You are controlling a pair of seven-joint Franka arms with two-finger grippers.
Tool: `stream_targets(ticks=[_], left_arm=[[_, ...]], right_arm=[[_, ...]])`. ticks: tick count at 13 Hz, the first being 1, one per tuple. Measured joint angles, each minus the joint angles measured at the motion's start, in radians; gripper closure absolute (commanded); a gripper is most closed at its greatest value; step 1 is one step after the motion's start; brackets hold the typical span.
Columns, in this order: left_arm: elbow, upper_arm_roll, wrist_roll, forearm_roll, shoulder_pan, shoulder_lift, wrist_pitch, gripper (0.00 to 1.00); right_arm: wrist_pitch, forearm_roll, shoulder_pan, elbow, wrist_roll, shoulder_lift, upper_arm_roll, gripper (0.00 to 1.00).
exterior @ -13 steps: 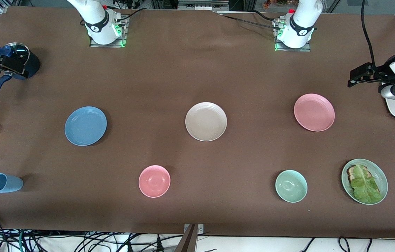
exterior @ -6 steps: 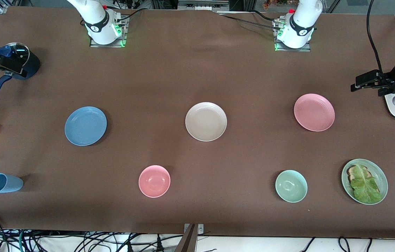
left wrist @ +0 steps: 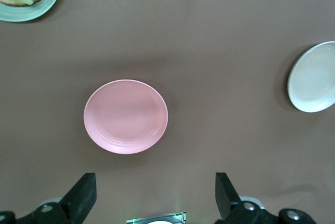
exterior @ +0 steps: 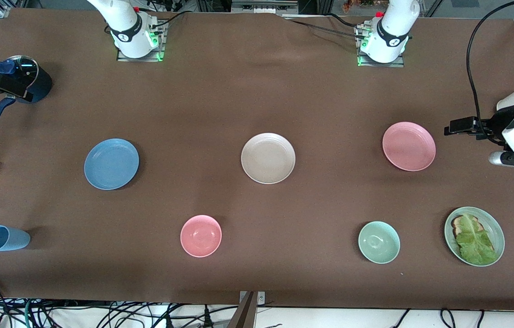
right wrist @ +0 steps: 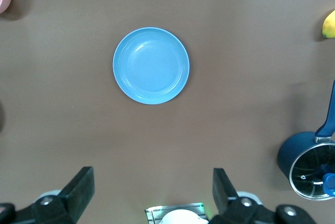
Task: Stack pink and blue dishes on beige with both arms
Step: 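Move the left gripper toward the rim of the pink plate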
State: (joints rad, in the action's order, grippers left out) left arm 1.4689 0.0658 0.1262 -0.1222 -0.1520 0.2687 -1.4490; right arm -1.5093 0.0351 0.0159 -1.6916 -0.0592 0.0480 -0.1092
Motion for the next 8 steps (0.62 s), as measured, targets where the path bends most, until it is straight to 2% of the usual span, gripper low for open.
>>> stream_targets(ticks=[4,8], left_arm=[[0.034,-0.002,0.147,0.045,-0.077,0.071,-0.129,0.0],[0.184,-0.002,0.316,0.044,-0.164,0.093,-0.318,0.02]], right_arm=[[0.0,0.0,0.0,0.0,0.0,0.0,0.0,0.0],[0.0,0.0,0.0,0.0,0.0,-0.001,0.0,0.0]])
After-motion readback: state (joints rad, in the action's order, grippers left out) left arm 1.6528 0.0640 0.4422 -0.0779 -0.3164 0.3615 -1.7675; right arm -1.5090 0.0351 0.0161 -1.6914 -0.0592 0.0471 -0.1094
